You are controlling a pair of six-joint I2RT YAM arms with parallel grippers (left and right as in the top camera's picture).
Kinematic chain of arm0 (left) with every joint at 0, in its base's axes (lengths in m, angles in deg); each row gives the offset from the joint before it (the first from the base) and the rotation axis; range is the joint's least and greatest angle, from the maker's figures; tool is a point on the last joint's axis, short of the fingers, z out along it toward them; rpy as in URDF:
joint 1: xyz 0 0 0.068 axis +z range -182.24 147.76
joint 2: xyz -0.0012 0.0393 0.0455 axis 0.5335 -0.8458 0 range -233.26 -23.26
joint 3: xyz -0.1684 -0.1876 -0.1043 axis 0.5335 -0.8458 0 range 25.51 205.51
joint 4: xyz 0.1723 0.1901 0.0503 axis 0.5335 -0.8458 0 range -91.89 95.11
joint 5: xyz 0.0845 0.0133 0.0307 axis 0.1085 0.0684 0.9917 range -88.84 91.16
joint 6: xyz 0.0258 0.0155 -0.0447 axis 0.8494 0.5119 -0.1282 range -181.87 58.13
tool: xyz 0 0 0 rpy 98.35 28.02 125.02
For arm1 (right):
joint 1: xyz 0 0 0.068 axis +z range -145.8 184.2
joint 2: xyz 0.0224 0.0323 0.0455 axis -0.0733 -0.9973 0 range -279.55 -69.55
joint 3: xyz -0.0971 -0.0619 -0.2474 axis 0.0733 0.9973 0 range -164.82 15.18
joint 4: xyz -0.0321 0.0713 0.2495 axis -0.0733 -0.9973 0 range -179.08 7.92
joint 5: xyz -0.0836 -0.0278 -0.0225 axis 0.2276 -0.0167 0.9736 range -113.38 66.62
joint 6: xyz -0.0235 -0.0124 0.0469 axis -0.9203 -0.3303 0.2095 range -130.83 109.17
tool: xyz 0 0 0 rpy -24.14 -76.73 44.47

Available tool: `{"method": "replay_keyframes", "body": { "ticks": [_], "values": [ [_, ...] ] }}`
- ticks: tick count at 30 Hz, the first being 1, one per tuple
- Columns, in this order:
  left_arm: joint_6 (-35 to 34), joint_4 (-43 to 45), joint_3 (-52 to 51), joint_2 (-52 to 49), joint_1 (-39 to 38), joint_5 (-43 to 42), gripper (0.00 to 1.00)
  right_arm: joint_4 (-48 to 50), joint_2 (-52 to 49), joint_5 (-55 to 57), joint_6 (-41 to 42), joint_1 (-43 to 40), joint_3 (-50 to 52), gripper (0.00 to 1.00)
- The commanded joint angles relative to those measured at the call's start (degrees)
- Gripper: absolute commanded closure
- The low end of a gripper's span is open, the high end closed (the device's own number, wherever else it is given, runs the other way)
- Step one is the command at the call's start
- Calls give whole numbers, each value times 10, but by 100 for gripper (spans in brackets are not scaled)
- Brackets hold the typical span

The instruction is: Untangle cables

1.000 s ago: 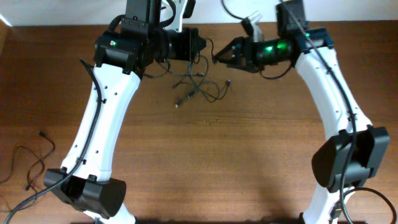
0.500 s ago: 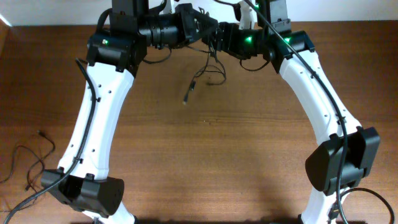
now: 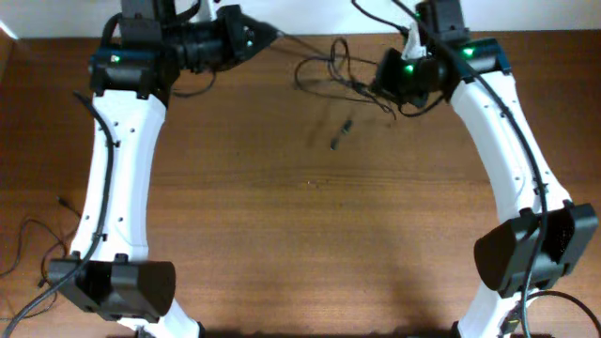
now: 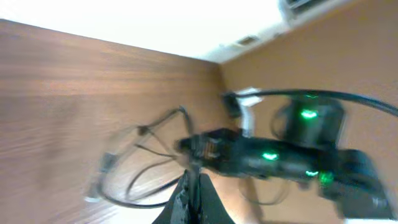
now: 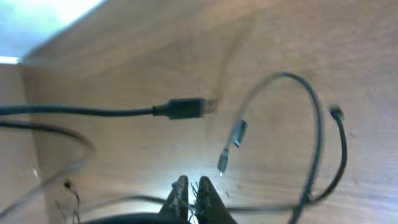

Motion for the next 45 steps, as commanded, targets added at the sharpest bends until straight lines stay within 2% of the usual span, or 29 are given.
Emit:
{"method": "replay_keyframes", "body": {
  "ticks": [1,3,5,9,11,12,14,20,22,24,26,28,30,32,34,36,37,38,39,41,45],
  "values": [
    [79,-31,13,38,67,196,100,-51,-9,94,-52,-82,11,96],
    [90,-56,13,38,74,285,100,-72,-9,112,-54,-101,11,96],
    [90,-82,13,38,74,414,100,-100,-9,152,-53,-127,11,96],
    [131,-94,13,38,74,544,100,-127,-9,201,-57,-142,11,96],
    [131,-108,13,38,74,694,100,-146,-9,258,-57,-144,11,96],
    [131,-112,13,38,75,743,100,-153,-9,273,-57,-147,11,96],
    [139,-112,13,38,85,783,100,-167,-9,289,-48,-163,11,96],
    [170,-110,13,38,170,786,100,-197,-9,286,-63,-232,11,96],
    [176,-111,13,38,177,763,100,-190,-9,219,-143,-231,11,96],
    [185,-112,12,38,176,612,100,-191,-9,46,-295,-218,11,91],
    [223,-123,10,36,172,428,100,-203,-4,-89,-376,-200,11,75],
    [247,-149,9,26,152,260,100,-201,13,-150,-396,-175,9,66],
    [260,-178,9,15,116,203,100,-200,38,-177,-397,-144,-10,67],
    [305,-195,9,4,76,194,100,-201,66,-185,-389,-126,-39,87],
    [315,-204,9,-6,39,195,100,-198,84,-182,-337,-126,-54,89],
    [314,-203,9,-11,18,204,100,-196,81,-138,-287,-118,-50,76],
    [297,-200,9,-12,15,231,100,-197,76,-121,-275,-110,-49,69],
    [244,-202,9,-13,15,300,100,-193,65,-91,-249,-89,-45,62],
    [215,-207,9,-14,15,351,100,-185,56,-61,-226,-69,-43,61],
    [181,-216,9,-20,15,440,91,-165,35,5,-177,-23,-42,59],
    [176,-222,9,-61,15,445,75,-107,-25,130,-153,76,-42,59]
  ]
}}
